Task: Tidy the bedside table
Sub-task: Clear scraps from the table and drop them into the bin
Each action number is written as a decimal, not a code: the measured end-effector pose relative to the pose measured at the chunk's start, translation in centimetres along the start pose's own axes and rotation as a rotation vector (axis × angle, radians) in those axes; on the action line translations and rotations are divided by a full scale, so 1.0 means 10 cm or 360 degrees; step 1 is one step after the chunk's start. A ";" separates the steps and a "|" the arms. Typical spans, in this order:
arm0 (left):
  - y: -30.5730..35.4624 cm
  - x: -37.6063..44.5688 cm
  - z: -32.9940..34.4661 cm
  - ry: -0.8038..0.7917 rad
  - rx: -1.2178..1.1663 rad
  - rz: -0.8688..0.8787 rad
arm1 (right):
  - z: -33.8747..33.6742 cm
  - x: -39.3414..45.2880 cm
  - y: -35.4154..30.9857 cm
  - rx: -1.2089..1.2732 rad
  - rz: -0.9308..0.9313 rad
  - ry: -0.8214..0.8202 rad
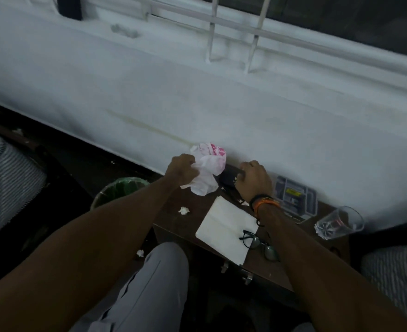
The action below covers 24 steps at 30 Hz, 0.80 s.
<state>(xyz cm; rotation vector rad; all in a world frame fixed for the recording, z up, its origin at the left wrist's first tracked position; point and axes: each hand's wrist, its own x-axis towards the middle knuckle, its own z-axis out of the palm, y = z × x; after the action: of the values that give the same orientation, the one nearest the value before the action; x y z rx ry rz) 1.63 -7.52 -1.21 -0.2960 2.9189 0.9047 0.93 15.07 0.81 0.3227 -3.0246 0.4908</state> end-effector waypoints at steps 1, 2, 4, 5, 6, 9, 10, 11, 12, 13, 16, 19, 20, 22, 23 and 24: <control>-0.05 -0.03 -0.08 0.0031 -0.0057 -0.0010 | 0.00 0.00 -0.05 0.0016 -0.0013 0.0024; -0.10 -0.05 -0.16 0.0052 -0.0106 -0.0022 | 0.00 0.01 -0.10 0.0032 -0.0023 0.0043; -0.25 -0.13 -0.34 0.0084 -0.0124 0.0023 | 0.01 0.01 -0.25 0.0061 -0.0069 0.0059; -0.35 -0.17 -0.42 0.0088 -0.0106 0.0043 | 0.02 0.01 -0.34 0.0064 -0.0095 0.0059; -0.45 -0.22 -0.51 0.0080 -0.0081 0.0045 | 0.05 0.02 -0.43 0.0063 -0.0115 0.0055; -0.78 -0.40 -0.74 0.0038 -0.0016 -0.0002 | 0.17 0.00 -0.75 0.0084 -0.0172 0.0009; -0.90 -0.46 -0.80 0.0021 0.0014 -0.0021 | 0.23 -0.01 -0.88 0.0101 -0.0208 -0.0009; -1.01 -0.53 -0.84 0.0001 0.0043 -0.0045 | 0.28 -0.04 -1.01 0.0120 -0.0252 -0.0035; -1.13 -0.58 -0.86 -0.0026 0.0081 -0.0070 | 0.35 -0.06 -1.13 0.0141 -0.0302 -0.0064; -1.24 -0.64 -0.87 -0.0049 0.0121 -0.0097 | 0.42 -0.09 -1.25 0.0163 -0.0344 -0.0110; -1.57 -0.75 -0.84 -0.0118 0.0234 -0.0187 | 0.64 -0.16 -1.56 0.0206 -0.0441 -0.0279; -1.82 -0.80 -0.75 -0.0164 0.0272 -0.0270 | 0.87 -0.20 -1.77 0.0270 -0.0461 -0.0422; -1.90 -0.81 -0.71 -0.0182 0.0279 -0.0292 | 0.95 -0.21 -1.82 0.0275 -0.0466 -0.0460; -2.08 -0.80 -0.63 -0.0234 0.0292 -0.0327 | 1.10 -0.22 -1.91 0.0244 -0.0497 -0.0519; -2.16 -0.79 -0.58 -0.0259 0.0292 -0.0343 | 1.17 -0.22 -1.94 0.0224 -0.0507 -0.0547; -2.23 -0.77 -0.54 -0.0278 0.0278 -0.0356 | 1.23 -0.22 -1.96 0.0212 -0.0513 -0.0570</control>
<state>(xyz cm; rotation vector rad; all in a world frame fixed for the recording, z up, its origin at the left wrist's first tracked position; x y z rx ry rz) 13.64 -27.36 -8.12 -0.4918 2.7121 0.6070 6.95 -6.61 -5.09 0.9857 -3.1782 0.6692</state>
